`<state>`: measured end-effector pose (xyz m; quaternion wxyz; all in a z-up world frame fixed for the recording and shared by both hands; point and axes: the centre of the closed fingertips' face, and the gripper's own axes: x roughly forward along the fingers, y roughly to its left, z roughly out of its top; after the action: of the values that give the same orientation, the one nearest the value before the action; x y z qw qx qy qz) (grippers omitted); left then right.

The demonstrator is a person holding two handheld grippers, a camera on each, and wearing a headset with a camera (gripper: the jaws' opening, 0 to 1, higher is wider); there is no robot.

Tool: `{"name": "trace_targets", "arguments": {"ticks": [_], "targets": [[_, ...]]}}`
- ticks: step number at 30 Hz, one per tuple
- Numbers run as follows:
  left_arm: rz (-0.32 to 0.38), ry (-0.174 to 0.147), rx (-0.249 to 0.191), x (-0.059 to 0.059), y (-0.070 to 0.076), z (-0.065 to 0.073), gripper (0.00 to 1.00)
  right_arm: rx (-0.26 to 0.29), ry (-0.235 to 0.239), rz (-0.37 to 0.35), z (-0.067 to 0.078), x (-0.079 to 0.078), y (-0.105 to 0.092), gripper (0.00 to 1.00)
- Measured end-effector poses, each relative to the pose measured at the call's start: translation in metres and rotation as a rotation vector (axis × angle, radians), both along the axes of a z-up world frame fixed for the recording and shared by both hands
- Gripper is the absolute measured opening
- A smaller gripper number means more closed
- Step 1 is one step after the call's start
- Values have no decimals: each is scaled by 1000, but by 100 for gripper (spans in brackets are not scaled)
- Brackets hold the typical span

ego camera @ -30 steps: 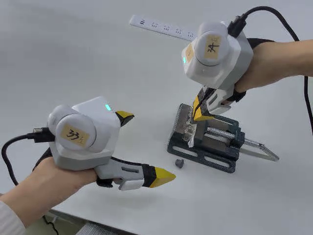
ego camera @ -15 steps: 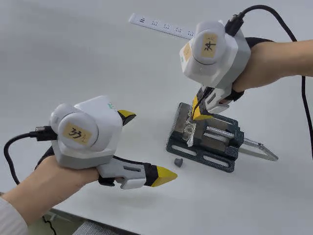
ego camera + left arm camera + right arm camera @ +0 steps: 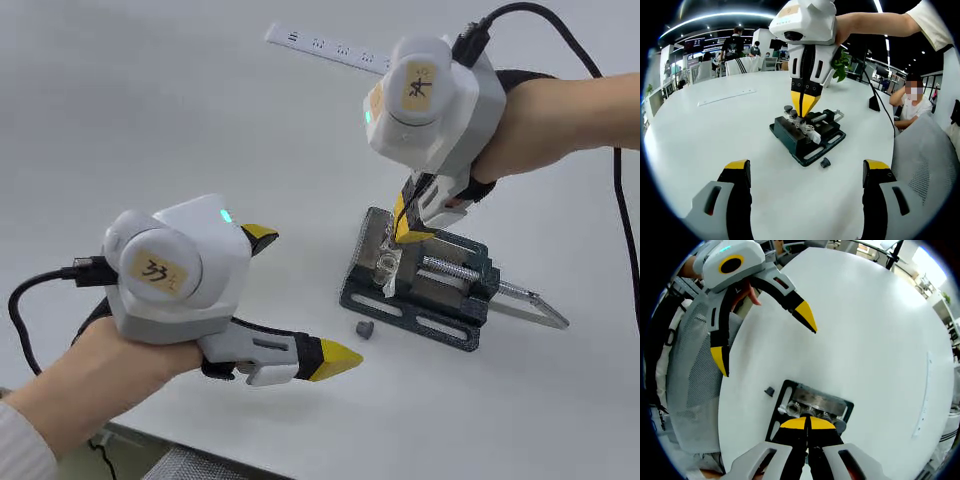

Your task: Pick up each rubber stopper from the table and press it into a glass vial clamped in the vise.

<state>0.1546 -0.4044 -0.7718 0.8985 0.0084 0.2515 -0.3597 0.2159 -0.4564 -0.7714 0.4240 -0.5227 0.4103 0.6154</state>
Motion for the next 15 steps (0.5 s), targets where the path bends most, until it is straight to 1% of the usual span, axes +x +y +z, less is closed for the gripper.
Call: {"name": "trace_targets", "arguments": {"ticks": [5,8,12,13,15], "targets": [[-2,3,-3,0,-1,-1,92,-3,3,-8,0,-2,-1,0],[1,2,-4,1,0,-1,92,-17,10,-16,0,-1,0,0],[2,4,-5,1,1,-3,92,-31,5,-6,0,-2,1,0],[3,5,-6,1,1,-3,92,-35,1,4,0,0,2,0],[5,6,-7,0,1,-3,92,-35,10,-18,0,0,2,0]]}}
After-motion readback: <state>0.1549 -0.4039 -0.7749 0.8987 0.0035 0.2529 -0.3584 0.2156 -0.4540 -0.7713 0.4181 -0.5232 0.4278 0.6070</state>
